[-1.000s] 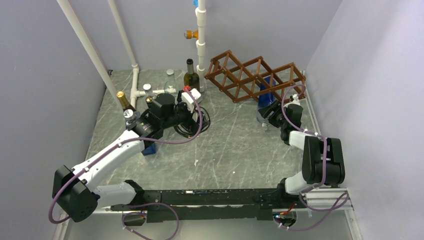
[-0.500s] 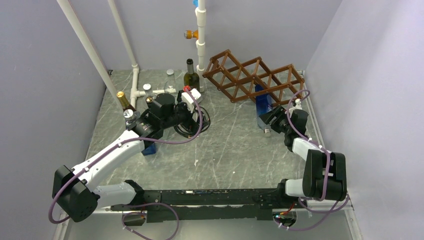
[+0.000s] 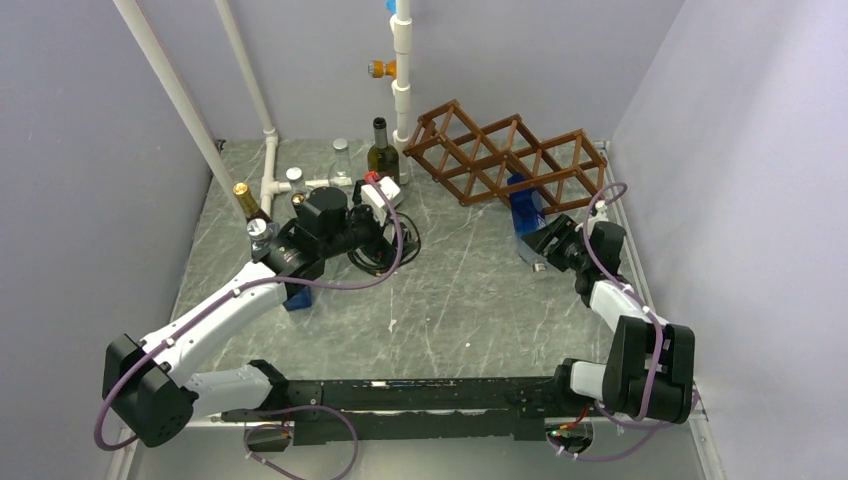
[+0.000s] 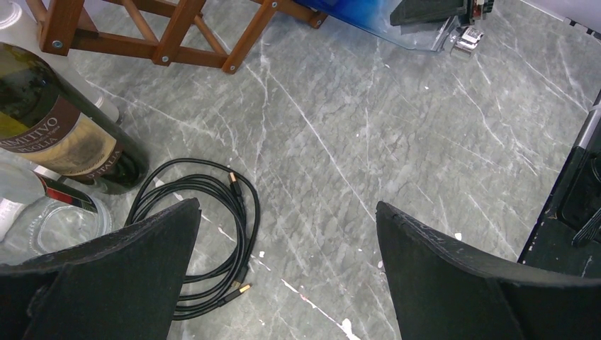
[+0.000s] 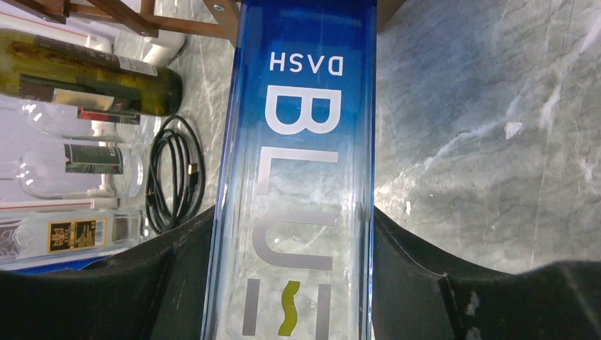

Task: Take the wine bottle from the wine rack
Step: Pick up the wine bottle from the wine rack.

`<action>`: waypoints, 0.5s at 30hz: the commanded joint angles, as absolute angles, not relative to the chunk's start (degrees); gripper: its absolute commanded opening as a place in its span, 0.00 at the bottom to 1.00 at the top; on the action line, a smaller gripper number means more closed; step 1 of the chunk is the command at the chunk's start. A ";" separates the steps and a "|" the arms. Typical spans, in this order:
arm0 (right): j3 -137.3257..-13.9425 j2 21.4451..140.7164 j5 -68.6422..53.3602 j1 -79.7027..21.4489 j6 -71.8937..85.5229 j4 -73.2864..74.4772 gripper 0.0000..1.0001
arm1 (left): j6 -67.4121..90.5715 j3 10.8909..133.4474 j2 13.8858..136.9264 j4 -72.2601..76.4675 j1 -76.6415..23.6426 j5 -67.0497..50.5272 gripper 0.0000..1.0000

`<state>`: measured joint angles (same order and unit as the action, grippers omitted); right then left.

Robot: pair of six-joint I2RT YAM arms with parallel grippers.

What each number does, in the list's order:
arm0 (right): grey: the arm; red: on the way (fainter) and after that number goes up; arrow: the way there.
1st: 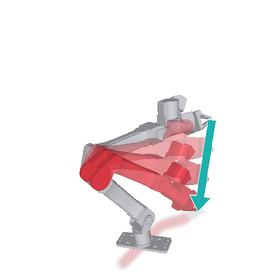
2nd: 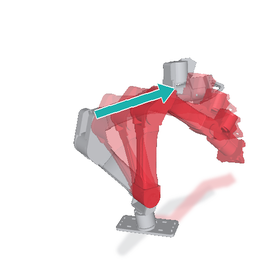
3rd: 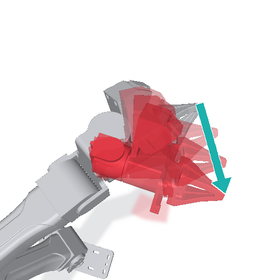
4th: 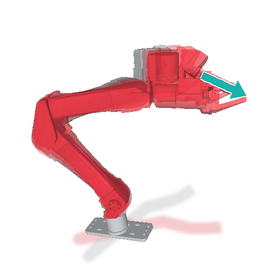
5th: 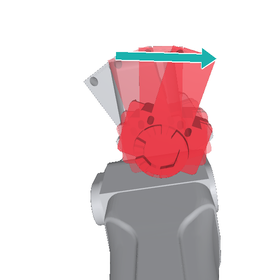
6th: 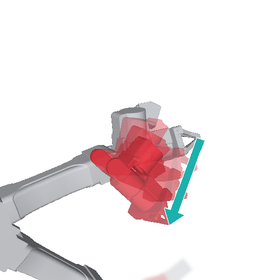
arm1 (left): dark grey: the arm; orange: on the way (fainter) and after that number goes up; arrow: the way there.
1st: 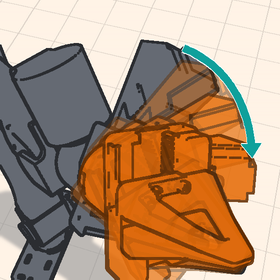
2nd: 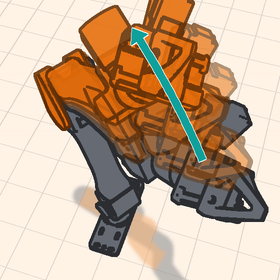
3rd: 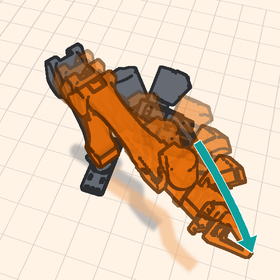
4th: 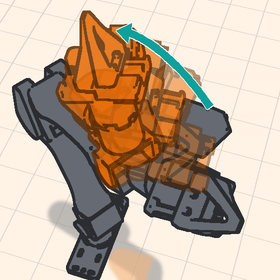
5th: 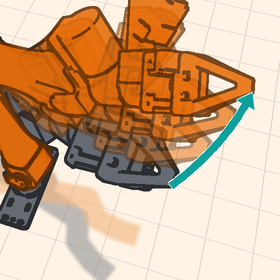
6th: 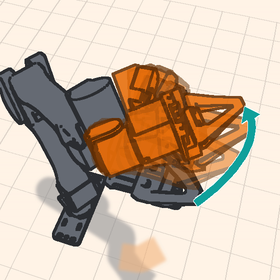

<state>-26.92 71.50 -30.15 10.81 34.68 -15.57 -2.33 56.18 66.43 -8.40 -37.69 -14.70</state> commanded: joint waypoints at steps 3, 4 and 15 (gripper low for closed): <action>-30.39 66.58 -37.53 10.71 32.90 -16.88 0.00 | -2.61 55.72 64.64 -6.77 -37.58 -14.85 0.99; -30.61 66.06 -37.65 10.72 32.55 -15.82 0.00 | -2.63 55.71 64.61 -6.75 -37.61 -14.85 0.99; -29.67 56.35 -39.23 11.75 30.37 -4.58 0.00 | -2.89 55.46 64.28 -6.51 -38.20 -15.12 0.99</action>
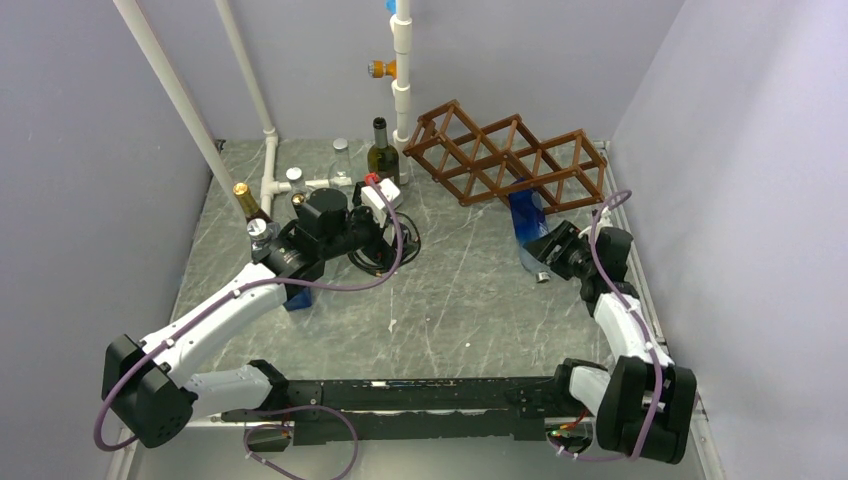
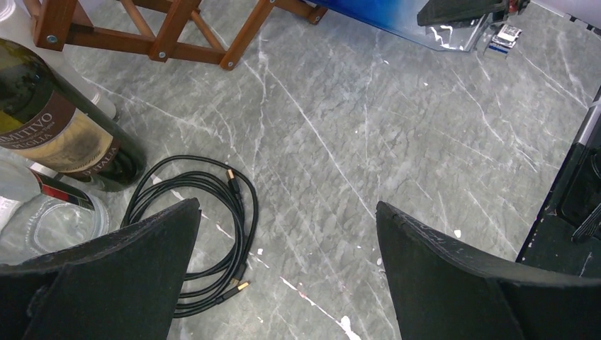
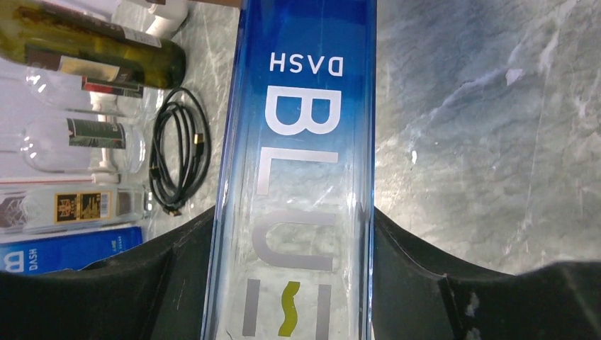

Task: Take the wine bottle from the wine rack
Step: Pick up the wine bottle from the wine rack.

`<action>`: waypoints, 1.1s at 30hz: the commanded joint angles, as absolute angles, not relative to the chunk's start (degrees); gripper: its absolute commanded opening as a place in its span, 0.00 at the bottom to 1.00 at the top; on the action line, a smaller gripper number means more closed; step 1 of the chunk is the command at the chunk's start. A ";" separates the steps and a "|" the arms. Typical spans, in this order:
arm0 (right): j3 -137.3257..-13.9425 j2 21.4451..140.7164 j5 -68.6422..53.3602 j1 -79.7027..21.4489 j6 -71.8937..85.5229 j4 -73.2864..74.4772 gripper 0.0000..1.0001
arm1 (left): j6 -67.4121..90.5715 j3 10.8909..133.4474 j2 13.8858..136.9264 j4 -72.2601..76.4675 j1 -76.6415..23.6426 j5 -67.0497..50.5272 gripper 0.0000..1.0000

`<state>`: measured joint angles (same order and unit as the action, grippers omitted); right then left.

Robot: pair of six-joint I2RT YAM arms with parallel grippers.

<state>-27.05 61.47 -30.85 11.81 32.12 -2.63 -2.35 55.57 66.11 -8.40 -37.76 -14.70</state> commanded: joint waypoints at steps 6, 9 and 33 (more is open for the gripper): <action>-29.02 51.02 -39.00 12.04 32.29 -1.13 0.00 | -3.40 55.04 63.75 -6.20 -38.58 -14.78 0.99; -28.64 48.02 -37.87 12.12 32.53 3.19 0.00 | -3.52 54.93 63.67 -5.98 -38.71 -14.85 0.99; -27.86 36.44 -41.55 12.57 37.35 14.06 0.00 | -6.37 51.87 61.60 -0.98 -40.35 -24.52 0.99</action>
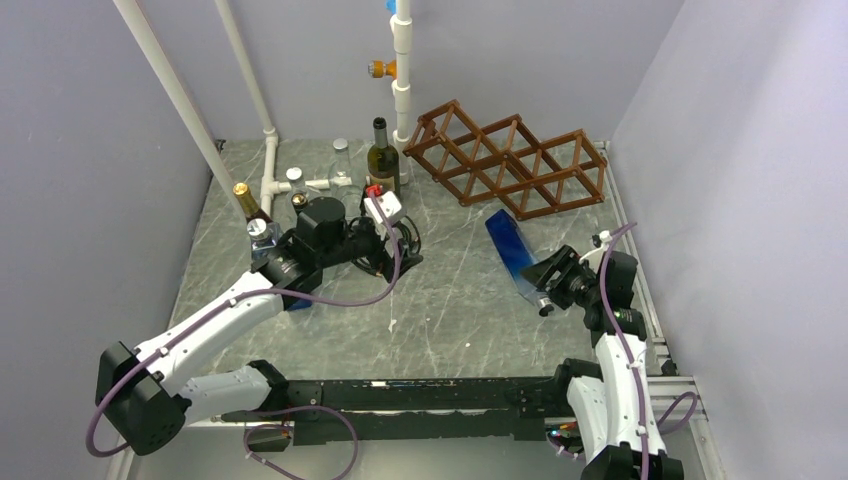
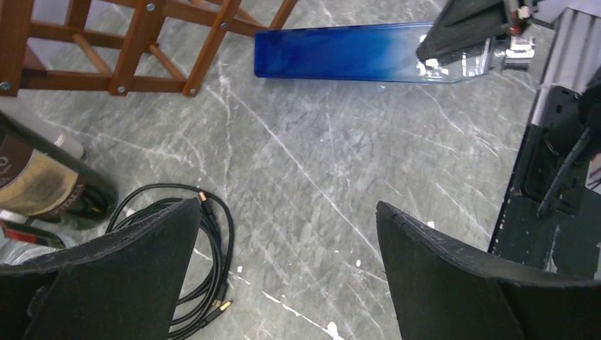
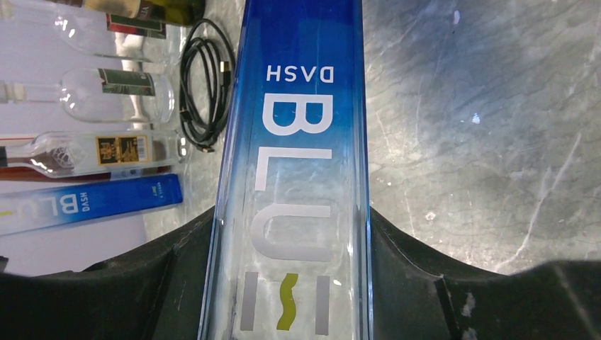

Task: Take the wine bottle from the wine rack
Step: Pick up the wine bottle from the wine rack.

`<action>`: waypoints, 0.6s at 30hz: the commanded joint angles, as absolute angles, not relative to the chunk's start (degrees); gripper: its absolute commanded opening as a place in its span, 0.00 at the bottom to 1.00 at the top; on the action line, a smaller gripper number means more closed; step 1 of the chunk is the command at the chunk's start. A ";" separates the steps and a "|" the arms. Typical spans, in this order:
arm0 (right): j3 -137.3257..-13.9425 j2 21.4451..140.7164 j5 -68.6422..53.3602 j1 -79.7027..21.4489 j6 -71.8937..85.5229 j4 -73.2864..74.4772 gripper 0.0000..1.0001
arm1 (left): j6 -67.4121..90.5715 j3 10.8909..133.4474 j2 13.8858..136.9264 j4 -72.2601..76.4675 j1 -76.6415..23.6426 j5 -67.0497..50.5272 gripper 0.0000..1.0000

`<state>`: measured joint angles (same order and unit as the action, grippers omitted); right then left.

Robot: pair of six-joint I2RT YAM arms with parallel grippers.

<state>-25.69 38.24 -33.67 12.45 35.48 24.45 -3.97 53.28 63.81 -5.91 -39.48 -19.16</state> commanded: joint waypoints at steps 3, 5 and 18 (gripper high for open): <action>-27.58 37.26 -44.08 12.52 38.41 12.21 0.00 | -8.62 49.57 60.46 2.25 -41.53 -26.83 0.99; -27.60 38.36 -45.98 12.48 38.76 11.49 0.00 | -10.26 47.59 59.52 4.78 -42.30 -28.19 0.99; -35.98 47.55 -55.94 12.05 31.11 17.68 0.00 | -23.11 38.12 55.40 16.11 -45.80 -31.87 0.99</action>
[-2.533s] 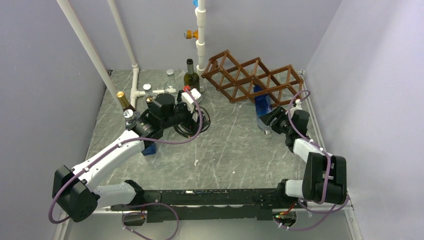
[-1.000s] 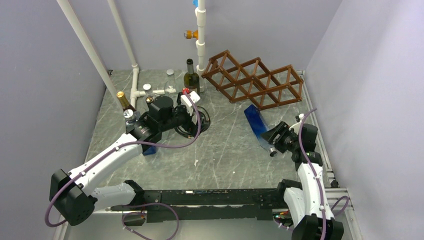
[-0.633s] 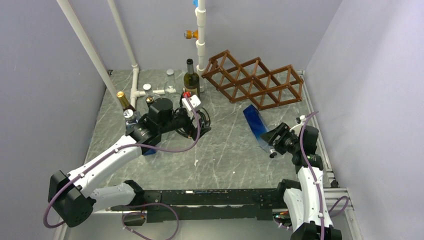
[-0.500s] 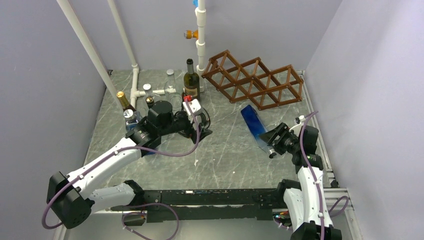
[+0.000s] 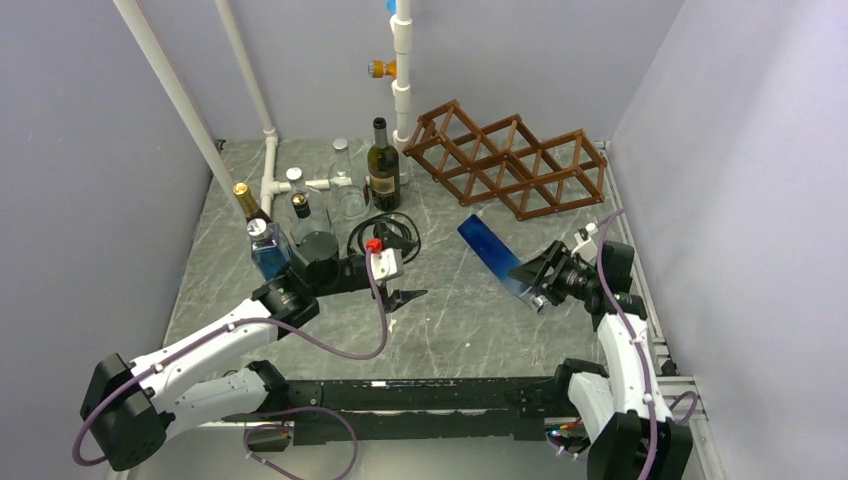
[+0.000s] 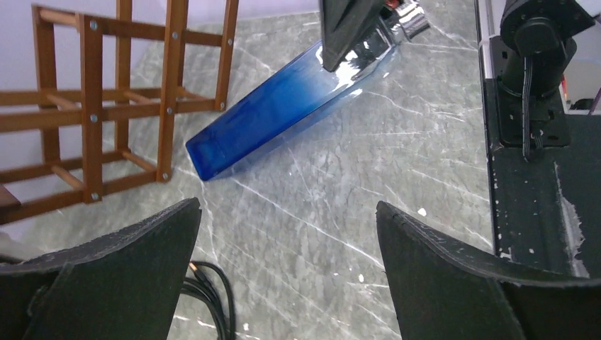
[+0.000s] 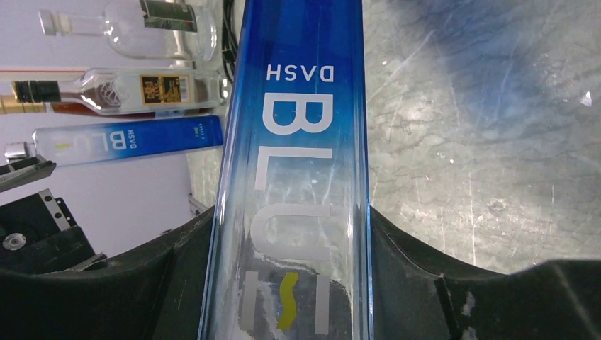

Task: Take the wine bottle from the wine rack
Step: Pick up the wine bottle from the wine rack.

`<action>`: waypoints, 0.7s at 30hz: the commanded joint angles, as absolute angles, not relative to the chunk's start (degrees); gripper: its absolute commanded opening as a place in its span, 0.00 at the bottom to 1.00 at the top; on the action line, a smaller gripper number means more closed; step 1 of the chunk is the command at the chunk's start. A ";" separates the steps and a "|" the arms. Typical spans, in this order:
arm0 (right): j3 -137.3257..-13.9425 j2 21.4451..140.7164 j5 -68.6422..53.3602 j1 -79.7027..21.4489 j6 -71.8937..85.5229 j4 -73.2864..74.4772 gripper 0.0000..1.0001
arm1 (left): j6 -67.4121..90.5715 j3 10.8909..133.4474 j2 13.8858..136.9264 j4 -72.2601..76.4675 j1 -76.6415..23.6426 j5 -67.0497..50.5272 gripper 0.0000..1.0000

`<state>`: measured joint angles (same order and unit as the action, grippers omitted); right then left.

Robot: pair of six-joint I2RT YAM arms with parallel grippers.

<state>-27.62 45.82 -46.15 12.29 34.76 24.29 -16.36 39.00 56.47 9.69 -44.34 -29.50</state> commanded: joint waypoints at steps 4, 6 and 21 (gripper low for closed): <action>-40.52 52.58 -58.48 11.18 27.16 21.70 0.00 | -29.77 39.27 57.13 14.52 -48.30 -32.38 0.99; -42.51 54.97 -59.70 10.49 25.03 23.01 0.00 | -33.07 40.81 58.49 13.06 -49.84 -31.83 0.99; -56.34 66.65 -62.54 0.35 4.70 38.34 0.00 | -41.55 51.87 74.70 15.30 -53.37 -29.05 0.99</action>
